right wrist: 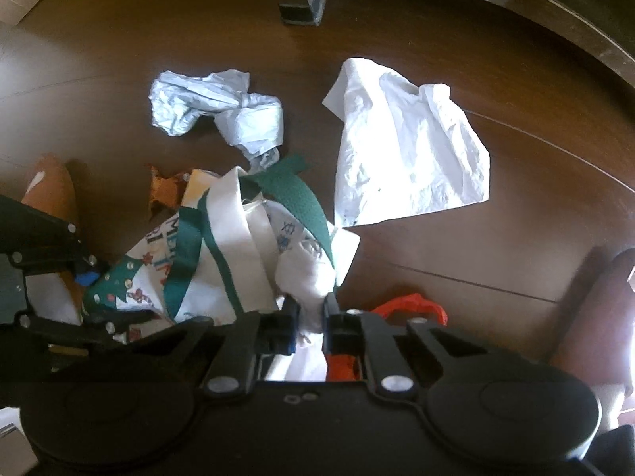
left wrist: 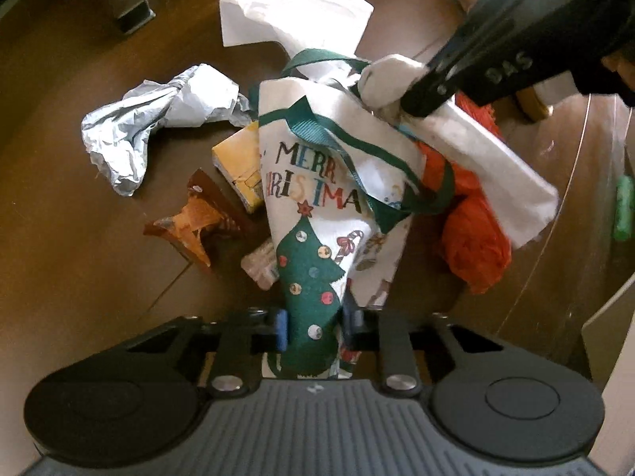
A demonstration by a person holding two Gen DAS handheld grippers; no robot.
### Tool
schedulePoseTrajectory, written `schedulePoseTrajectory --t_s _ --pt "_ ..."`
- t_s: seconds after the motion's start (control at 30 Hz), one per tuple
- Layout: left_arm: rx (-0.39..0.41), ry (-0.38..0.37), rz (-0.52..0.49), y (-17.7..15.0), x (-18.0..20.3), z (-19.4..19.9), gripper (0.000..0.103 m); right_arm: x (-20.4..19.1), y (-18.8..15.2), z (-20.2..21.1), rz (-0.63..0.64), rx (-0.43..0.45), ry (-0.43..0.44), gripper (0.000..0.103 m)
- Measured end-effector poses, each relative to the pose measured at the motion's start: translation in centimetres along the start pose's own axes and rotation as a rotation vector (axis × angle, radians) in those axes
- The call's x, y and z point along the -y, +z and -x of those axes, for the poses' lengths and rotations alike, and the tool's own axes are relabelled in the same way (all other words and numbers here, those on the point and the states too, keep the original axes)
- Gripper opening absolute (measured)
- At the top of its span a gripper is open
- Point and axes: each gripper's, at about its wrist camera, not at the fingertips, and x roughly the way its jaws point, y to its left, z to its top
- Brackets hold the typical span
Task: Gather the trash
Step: 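Grasp the Christmas tote bag with left while right grasps white tissue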
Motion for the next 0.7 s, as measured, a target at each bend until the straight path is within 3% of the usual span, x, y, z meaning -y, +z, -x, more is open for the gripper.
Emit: schedulePoseTrajectory --t_s 0.4,0.7 --pt "0.045 0.059 0.000 -0.9 1.5 9.5 0.014 -2.0 -1.8 10.5 0.020 0.124 0.037 0.009" --pt "0.197 0.112 0.136 -1.2 2.6 21.5 0.014 -1.9 -4.7 22.1 0.041 0.273 0.041 0.009"
